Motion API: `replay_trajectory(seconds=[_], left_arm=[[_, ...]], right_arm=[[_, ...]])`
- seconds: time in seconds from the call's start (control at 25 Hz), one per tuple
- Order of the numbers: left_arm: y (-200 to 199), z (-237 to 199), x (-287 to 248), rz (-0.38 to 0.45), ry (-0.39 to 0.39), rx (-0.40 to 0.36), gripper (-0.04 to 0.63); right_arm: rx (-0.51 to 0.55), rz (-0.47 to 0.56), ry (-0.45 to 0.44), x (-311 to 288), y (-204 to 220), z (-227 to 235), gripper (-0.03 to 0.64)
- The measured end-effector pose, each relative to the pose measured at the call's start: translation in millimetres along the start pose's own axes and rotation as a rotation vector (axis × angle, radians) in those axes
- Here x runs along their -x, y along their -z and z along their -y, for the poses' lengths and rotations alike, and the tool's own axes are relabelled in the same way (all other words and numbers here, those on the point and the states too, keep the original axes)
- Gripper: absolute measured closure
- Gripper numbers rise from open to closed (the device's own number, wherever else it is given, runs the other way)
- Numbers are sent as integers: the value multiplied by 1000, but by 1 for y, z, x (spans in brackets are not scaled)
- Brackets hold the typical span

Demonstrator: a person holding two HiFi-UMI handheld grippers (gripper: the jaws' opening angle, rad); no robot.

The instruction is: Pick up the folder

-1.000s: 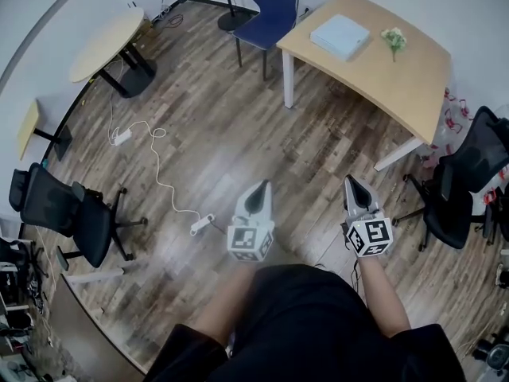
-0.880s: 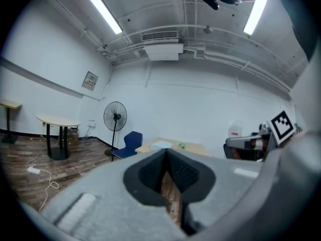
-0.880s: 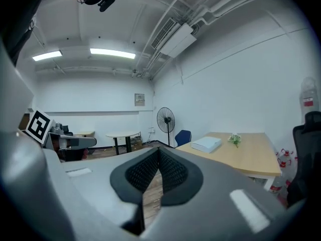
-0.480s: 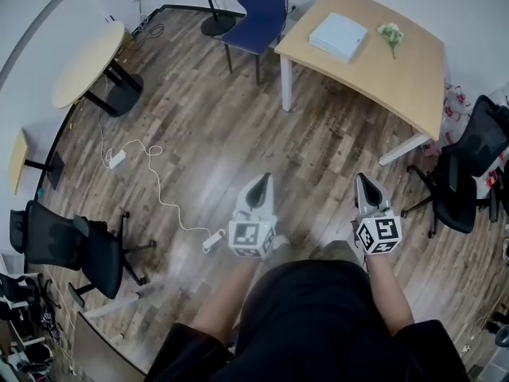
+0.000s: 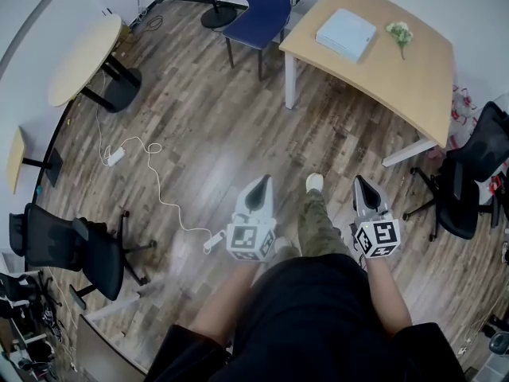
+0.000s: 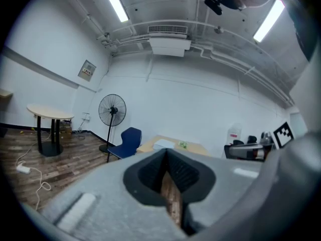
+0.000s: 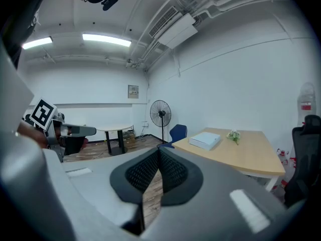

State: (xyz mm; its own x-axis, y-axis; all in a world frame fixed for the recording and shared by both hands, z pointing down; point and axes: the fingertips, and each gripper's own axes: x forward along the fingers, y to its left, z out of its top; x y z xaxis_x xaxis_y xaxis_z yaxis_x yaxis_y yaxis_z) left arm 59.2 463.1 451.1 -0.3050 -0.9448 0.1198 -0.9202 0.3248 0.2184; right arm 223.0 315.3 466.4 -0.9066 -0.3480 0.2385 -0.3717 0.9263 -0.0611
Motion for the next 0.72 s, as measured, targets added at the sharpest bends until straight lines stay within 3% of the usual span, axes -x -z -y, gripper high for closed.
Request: replay_trajectory(seconds=[0.32,0.52,0.72], left_arm=[[11,-22,-100,-84,-17,-16,592],[6,-30,-194,-108,-20,-39,592],[-17,-36,-292,-105,-32,-38,592]], right_arm=[[-22,-57,-33,-84,12,59,618],[-31,-63,-17,-154,-10,129,618],[-11,-71,-69,-223,-33,179,618]])
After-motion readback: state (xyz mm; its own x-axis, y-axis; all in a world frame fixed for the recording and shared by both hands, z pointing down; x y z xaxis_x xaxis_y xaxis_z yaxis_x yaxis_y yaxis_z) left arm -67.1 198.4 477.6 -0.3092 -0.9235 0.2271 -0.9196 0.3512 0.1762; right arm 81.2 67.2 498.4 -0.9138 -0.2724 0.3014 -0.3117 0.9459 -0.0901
